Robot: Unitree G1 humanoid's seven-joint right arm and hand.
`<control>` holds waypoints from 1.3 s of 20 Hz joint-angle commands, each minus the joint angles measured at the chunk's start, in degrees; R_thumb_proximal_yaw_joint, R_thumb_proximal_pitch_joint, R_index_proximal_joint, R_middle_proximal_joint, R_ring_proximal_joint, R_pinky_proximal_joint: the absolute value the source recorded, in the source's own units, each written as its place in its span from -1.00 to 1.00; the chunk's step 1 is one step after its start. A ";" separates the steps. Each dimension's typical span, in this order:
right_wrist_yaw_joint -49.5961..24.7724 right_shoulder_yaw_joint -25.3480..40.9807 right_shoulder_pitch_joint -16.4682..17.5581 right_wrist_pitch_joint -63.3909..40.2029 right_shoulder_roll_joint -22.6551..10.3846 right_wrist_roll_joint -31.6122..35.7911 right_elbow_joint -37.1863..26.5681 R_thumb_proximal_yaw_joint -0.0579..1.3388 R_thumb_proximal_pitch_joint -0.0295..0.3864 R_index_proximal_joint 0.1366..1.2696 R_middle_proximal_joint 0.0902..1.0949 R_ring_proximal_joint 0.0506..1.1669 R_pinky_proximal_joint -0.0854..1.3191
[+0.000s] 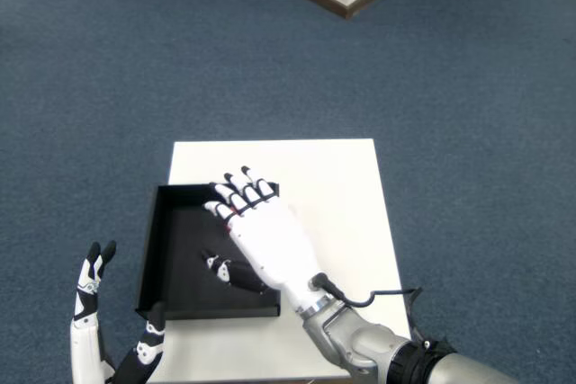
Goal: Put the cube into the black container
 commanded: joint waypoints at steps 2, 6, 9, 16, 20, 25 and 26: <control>-10.66 -8.15 6.43 -13.04 -4.69 9.35 -17.93 -0.21 -0.35 -0.44 -0.69 -0.70 -0.82; -13.56 -10.00 12.81 -21.66 -12.86 13.40 -20.71 -0.29 -0.29 -0.46 -0.69 -0.67 -0.77; -16.38 -11.53 15.67 -29.70 -18.23 15.02 -20.71 -0.45 -0.04 -0.46 -0.67 -0.65 -0.74; -25.51 -13.06 23.98 -47.56 -27.70 15.29 -12.59 -0.64 0.49 -0.53 -0.64 -0.64 -0.75; -28.93 -13.12 26.62 -53.36 -28.32 14.42 -6.95 -0.64 0.59 -0.54 -0.59 -0.54 -0.67; -33.93 -13.74 30.19 -59.80 -30.60 11.87 -6.05 -0.72 0.69 -0.63 -0.56 -0.52 -0.66; -34.38 -13.94 30.62 -60.57 -30.73 11.82 -5.88 -0.73 0.68 -0.64 -0.55 -0.52 -0.67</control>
